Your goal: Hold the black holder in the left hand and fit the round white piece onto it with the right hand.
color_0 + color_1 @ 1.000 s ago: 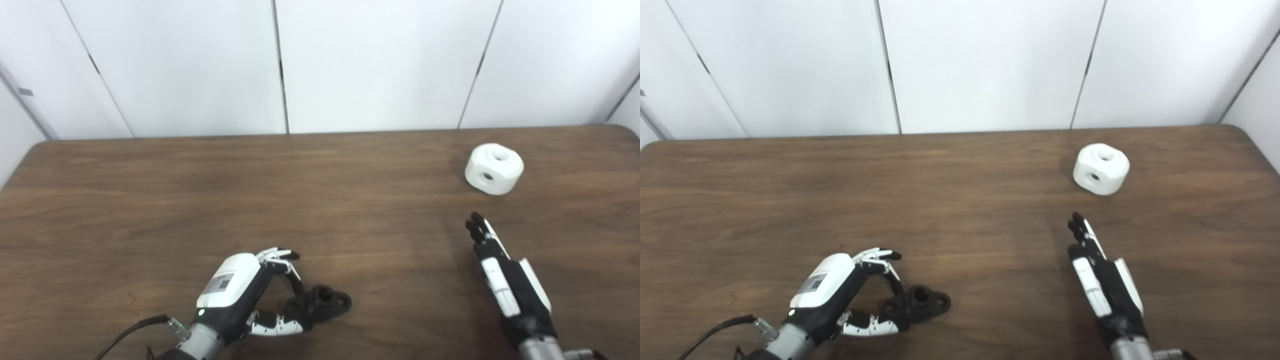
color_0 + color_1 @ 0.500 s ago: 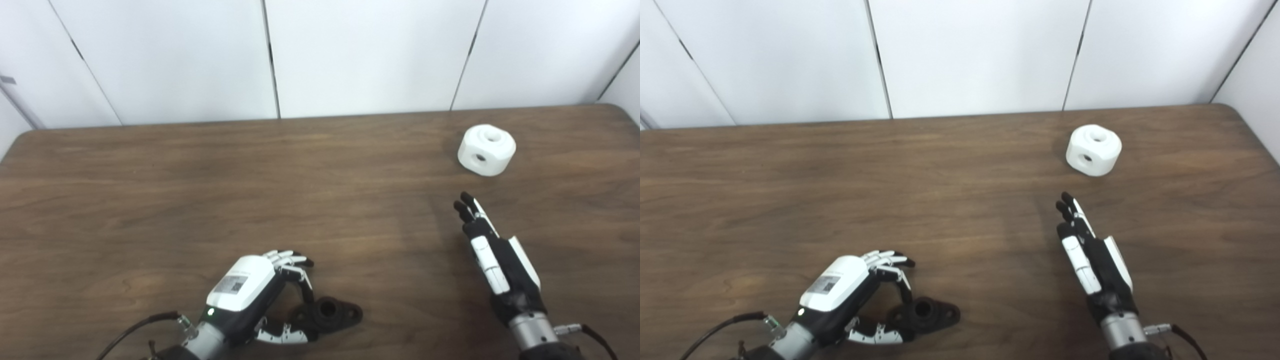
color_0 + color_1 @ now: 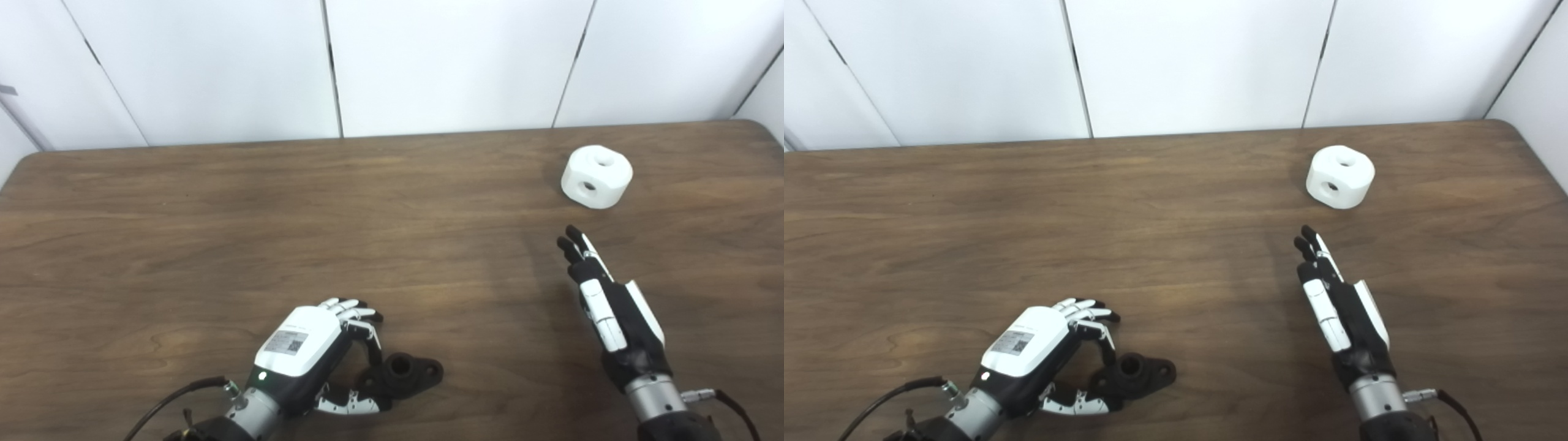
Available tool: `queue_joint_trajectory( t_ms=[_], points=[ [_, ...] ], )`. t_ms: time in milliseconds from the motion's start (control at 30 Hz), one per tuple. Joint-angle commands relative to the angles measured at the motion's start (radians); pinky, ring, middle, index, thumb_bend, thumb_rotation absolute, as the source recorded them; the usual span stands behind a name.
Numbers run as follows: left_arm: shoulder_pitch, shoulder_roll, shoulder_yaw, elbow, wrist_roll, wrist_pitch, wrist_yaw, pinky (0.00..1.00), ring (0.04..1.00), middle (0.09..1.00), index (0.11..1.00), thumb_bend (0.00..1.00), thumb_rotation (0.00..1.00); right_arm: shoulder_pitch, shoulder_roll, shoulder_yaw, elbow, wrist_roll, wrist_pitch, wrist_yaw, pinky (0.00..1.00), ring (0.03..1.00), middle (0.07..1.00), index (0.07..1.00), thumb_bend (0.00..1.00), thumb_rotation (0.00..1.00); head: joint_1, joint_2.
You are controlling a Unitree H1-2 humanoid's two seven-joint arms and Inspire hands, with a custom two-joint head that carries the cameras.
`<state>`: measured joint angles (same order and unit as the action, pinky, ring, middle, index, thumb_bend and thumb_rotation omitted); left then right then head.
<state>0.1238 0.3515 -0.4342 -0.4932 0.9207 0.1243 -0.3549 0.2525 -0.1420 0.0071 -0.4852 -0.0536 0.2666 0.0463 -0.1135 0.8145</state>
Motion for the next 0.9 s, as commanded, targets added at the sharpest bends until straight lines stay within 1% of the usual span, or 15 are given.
queue_joint_trajectory(
  t_ms=[0,100,200,367,433,467,533,600,633,733,800,867],
  points=[
    [0.011,0.004,0.004,0.020,0.050,0.006,-0.028,0.92,0.898,0.827,0.490,0.51,0.05,-0.013,0.010,-0.008,-0.038,0.014,-0.018,0.001,1.00,0.993,0.960,0.976,0.59,0.97,-0.001,0.001],
    [0.012,-0.005,0.009,0.026,0.054,-0.005,-0.018,0.91,0.891,0.821,0.490,0.51,0.05,-0.013,0.006,-0.013,-0.032,0.016,-0.029,0.000,1.00,0.993,0.958,0.972,0.59,0.96,-0.002,-0.001],
    [0.012,-0.014,0.013,0.025,0.067,-0.003,-0.033,0.92,0.894,0.824,0.490,0.51,0.05,-0.013,0.003,-0.019,-0.023,0.017,-0.047,-0.003,1.00,0.985,0.952,0.968,0.58,0.97,-0.005,-0.004],
    [0.015,-0.025,0.022,0.036,0.070,-0.015,-0.024,0.91,0.888,0.820,0.490,0.51,0.05,-0.022,0.001,-0.056,-0.024,0.039,-0.047,-0.014,1.00,0.994,0.952,0.969,0.60,0.97,-0.025,-0.014],
    [0.016,-0.029,0.025,0.038,0.073,-0.014,-0.027,0.91,0.890,0.821,0.490,0.51,0.05,-0.031,0.002,-0.074,-0.032,0.045,-0.031,-0.020,1.00,0.993,0.953,0.963,0.60,0.94,-0.025,-0.014],
    [0.016,-0.031,0.027,0.041,0.073,-0.014,-0.026,0.91,0.893,0.822,0.490,0.51,0.05,-0.038,0.003,-0.084,-0.036,0.046,-0.022,-0.025,1.00,0.995,0.951,0.958,0.62,0.90,-0.044,-0.021],
    [0.017,-0.034,0.031,0.048,0.074,-0.015,-0.022,0.92,0.896,0.822,0.490,0.51,0.05,-0.050,0.003,-0.102,-0.044,0.054,-0.010,-0.031,1.00,0.996,0.949,0.955,0.63,0.85,-0.054,-0.025],
    [0.017,-0.036,0.036,0.056,0.075,-0.020,-0.013,0.91,0.896,0.821,0.490,0.51,0.05,-0.061,-0.001,-0.118,-0.054,0.063,-0.002,-0.033,1.00,0.997,0.963,0.968,0.59,0.75,-0.061,-0.027],
    [0.018,-0.038,0.039,0.059,0.073,-0.022,-0.007,0.91,0.895,0.820,0.490,0.51,0.05,-0.067,-0.005,-0.125,-0.061,0.061,0.011,-0.035,1.00,0.998,0.967,0.972,0.58,0.72,-0.064,-0.028],
    [0.019,-0.038,0.050,0.070,0.060,-0.031,0.006,0.91,0.894,0.818,0.490,0.51,0.05,-0.087,-0.016,-0.131,-0.080,0.001,0.066,-0.051,0.99,0.994,0.977,0.984,0.60,0.68,-0.081,-0.036],
    [0.017,-0.033,0.061,0.080,0.050,-0.046,0.016,0.90,0.890,0.815,0.490,0.51,0.05,-0.113,-0.033,-0.121,-0.093,-0.081,0.124,-0.063,0.97,0.973,0.961,0.969,0.62,0.66,-0.101,-0.041],
    [0.016,-0.028,0.071,0.087,0.042,-0.057,0.022,0.91,0.890,0.815,0.490,0.51,0.05,-0.142,-0.062,-0.107,-0.095,-0.169,0.165,-0.061,0.96,0.962,0.951,0.968,0.64,0.66,-0.133,-0.049]
  ],
)
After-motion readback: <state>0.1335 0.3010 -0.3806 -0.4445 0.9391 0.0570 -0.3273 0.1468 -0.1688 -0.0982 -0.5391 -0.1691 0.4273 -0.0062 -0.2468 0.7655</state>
